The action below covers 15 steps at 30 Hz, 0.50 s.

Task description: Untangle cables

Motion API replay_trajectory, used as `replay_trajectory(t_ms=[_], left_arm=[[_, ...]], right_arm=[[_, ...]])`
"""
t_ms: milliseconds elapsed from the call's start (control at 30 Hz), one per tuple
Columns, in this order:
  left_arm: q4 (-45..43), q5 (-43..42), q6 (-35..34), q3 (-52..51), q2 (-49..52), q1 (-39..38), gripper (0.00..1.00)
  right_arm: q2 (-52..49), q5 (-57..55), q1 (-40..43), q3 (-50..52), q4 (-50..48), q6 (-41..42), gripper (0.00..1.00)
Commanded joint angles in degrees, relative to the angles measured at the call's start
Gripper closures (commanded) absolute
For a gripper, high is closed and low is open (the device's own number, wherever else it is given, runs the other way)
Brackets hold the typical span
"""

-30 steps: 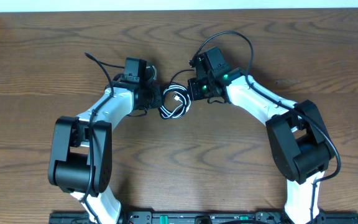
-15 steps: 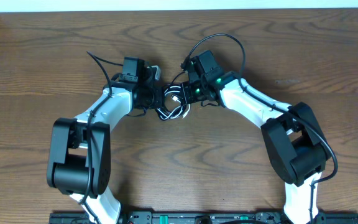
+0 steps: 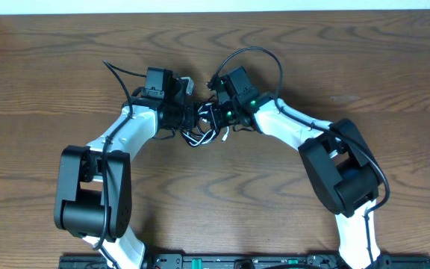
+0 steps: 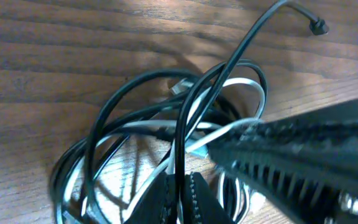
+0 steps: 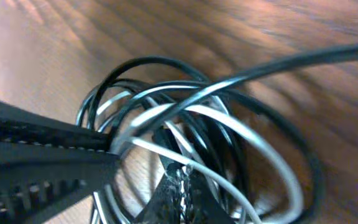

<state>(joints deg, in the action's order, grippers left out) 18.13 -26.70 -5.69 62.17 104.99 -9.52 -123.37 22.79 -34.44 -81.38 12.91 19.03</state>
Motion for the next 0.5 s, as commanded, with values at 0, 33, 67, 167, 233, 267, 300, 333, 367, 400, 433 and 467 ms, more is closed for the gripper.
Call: replay_trajectory(t_ms=[0,33,67,167,233,267,300,333,367,400,433,467], left_arm=[[0.39,-0.94,1.18,-0.33,-1.18,0.35,0.91],[0.44,-0.66,1.18,-0.33,-1.18,0.44,0.89],[0.57,0.17,1.16,-0.33,-1.18,0.59,0.88],[1.11,5.42,0.72,-0.33,-1.18,0.87,0.74],[1.27,7.19,0.72,-0.33,-1.18,0.87,0.69],[1.29,7.89,0.68,-0.33,-1.18,0.87,0.66],[1.29,8.26,0.61,-0.33,-1.18,0.87,0.64],[1.27,8.41,0.50,-0.33,-1.18,0.87,0.62],[1.27,8.41,0.50,-0.33,-1.18,0.87,0.60],[1.27,8.41,0.52,-0.33,-1.18,0.87,0.60],[1.27,8.66,0.50,-0.33,-1.18,0.87,0.60],[1.29,9.40,0.46,-0.33,-1.18,0.87,0.60]], right_arm=[[-0.68,3.34,-0.85,-0.90,-0.94,-3.10,0.98],[-0.70,3.30,-0.85,-0.90,-0.92,-3.52,0.97],[-0.68,3.30,-0.79,-0.90,-0.92,-4.00,0.96],[-0.59,4.26,-0.42,-0.96,-1.51,-4.50,0.82],[-0.26,8.70,0.04,-1.25,-2.12,-4.31,0.73],[0.13,11.45,0.33,-1.40,-2.71,-4.26,0.70],[0.39,12.98,0.61,-1.49,-3.08,-4.17,0.68],[0.94,13.40,0.83,-1.55,-3.28,-3.39,0.67],[1.33,13.38,1.09,-1.55,-3.32,-2.47,0.66],[1.81,13.40,1.27,-1.55,-3.30,-1.92,0.66],[2.01,13.40,1.44,-1.55,-3.28,-1.70,0.67],[2.25,13.40,1.51,-1.55,-3.19,-1.68,0.67]])
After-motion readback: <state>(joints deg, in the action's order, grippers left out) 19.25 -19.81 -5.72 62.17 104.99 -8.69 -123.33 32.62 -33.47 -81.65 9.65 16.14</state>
